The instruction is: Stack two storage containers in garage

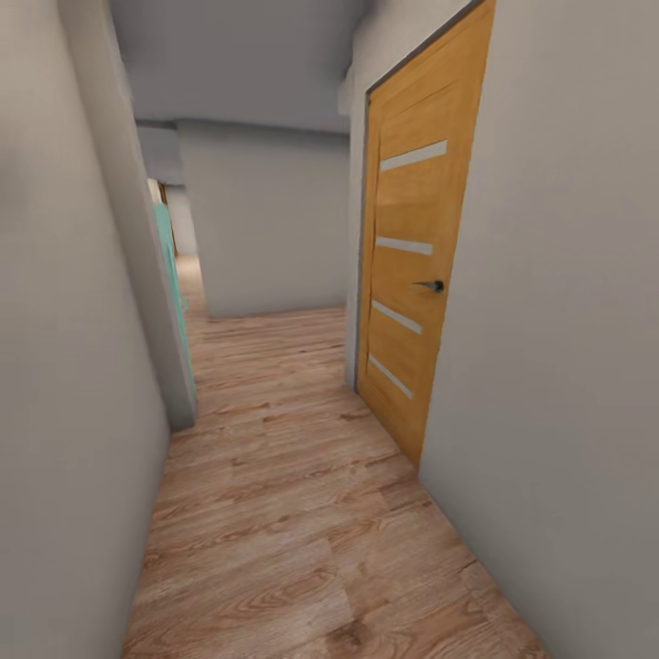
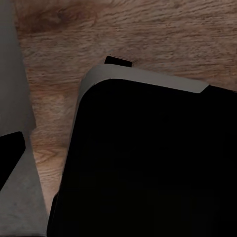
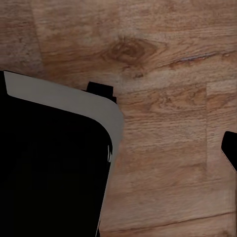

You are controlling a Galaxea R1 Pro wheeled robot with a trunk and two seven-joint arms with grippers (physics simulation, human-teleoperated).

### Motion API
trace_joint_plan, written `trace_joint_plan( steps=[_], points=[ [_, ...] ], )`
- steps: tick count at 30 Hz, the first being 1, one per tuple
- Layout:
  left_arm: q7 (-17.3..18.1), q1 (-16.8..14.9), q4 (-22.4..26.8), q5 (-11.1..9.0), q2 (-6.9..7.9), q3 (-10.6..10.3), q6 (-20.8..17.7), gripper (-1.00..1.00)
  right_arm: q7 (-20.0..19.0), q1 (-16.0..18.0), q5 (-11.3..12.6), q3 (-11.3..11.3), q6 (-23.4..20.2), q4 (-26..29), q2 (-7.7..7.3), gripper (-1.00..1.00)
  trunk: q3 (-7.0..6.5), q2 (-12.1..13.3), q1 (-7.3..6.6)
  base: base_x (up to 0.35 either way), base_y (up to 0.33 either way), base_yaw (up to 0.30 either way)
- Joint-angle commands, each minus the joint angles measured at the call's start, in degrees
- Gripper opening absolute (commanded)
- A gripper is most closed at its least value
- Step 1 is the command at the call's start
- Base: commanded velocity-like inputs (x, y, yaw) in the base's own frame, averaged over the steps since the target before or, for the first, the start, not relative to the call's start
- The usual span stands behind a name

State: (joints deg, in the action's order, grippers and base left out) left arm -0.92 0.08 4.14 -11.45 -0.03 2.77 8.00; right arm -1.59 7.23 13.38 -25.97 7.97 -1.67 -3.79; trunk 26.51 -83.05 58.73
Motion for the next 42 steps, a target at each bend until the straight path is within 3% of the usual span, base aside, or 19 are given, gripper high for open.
trace_joint_plan(
  steps=[1,33,42],
  points=[
    [-0.01,0.01,0.06,0.04,-0.03,0.22,0.09,1.00,-0.17,0.07,0.59,-0.48,0.34,-0.18,0.02,1.00,0.05,-0.03,0.00,0.000,0.000,0.300],
    [0.04,0.01,-0.57,-0.07,-0.06,-0.09,-0.66,1.00,-0.29,0.07,0.51,-0.72,0.61,-0.18,0.02,1.00,0.05,-0.03,0.00,0.290,0.000,0.021],
    [-0.04,0.01,-0.47,-0.43,0.05,0.02,-0.58,1.00,-0.26,0.07,0.42,-0.92,0.55,-0.18,-0.78,1.00,0.05,-0.03,0.00,0.324,0.000,0.244]
  ],
)
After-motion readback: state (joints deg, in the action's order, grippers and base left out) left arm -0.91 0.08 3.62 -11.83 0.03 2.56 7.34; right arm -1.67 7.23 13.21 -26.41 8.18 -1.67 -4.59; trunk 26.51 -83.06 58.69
